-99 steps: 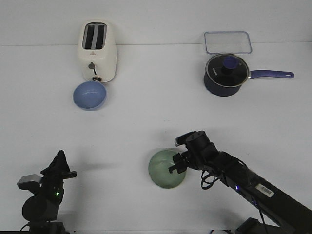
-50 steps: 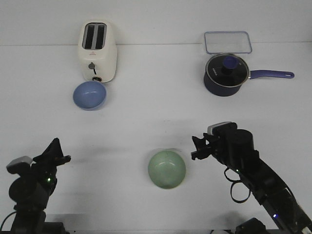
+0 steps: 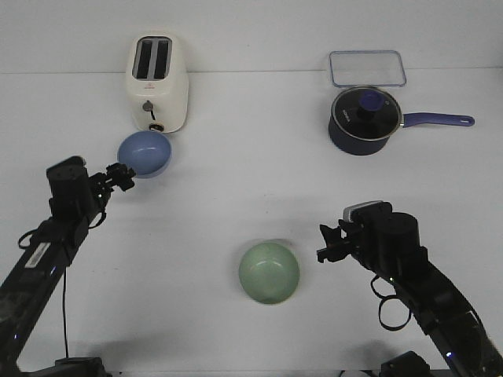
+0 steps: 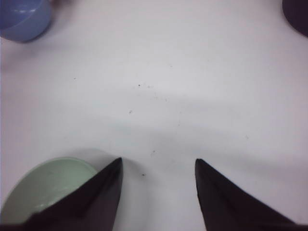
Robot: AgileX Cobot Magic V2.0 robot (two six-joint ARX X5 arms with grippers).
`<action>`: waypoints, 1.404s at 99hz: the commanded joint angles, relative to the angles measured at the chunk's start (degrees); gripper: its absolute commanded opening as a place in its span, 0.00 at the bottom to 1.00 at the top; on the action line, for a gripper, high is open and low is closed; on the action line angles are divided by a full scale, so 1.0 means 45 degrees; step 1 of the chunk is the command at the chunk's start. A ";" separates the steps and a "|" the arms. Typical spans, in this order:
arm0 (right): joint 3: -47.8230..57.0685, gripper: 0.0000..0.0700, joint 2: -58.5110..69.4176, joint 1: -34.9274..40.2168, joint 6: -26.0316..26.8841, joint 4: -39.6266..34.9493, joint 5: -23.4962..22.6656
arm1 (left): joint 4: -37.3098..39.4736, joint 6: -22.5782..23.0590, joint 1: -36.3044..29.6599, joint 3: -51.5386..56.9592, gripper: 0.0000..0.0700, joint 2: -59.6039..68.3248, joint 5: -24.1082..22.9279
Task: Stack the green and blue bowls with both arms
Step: 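Reach the left gripper to the blue bowl's rim and grasp it, then carry the blue bowl with the left gripper over the green bowl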
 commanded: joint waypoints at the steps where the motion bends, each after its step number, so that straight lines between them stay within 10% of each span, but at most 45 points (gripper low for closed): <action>1: 0.0165 0.44 0.0083 0.0029 -0.0282 0.0131 0.0005 | 0.0112 0.0253 0.0126 0.0748 0.68 0.1195 0.0010; 39: 0.0165 0.44 0.0087 0.0029 -0.0442 0.0180 0.0102 | -0.0019 0.0238 0.0432 0.3643 0.63 0.5659 0.0670; 59: 0.0160 0.44 0.0087 0.0015 -0.0520 0.0155 0.0860 | -0.0155 0.0238 0.0432 0.3857 0.00 0.6290 0.0685; 109: 0.0005 0.44 0.0087 -0.3434 -0.0782 0.1506 0.2195 | -0.2997 0.1219 -0.0097 0.3852 0.02 0.2118 0.3429; 139: -0.1613 0.44 0.0087 -0.4051 -0.0510 0.2671 0.1598 | -0.3419 0.1107 -0.3541 0.1010 0.02 -0.1705 0.4129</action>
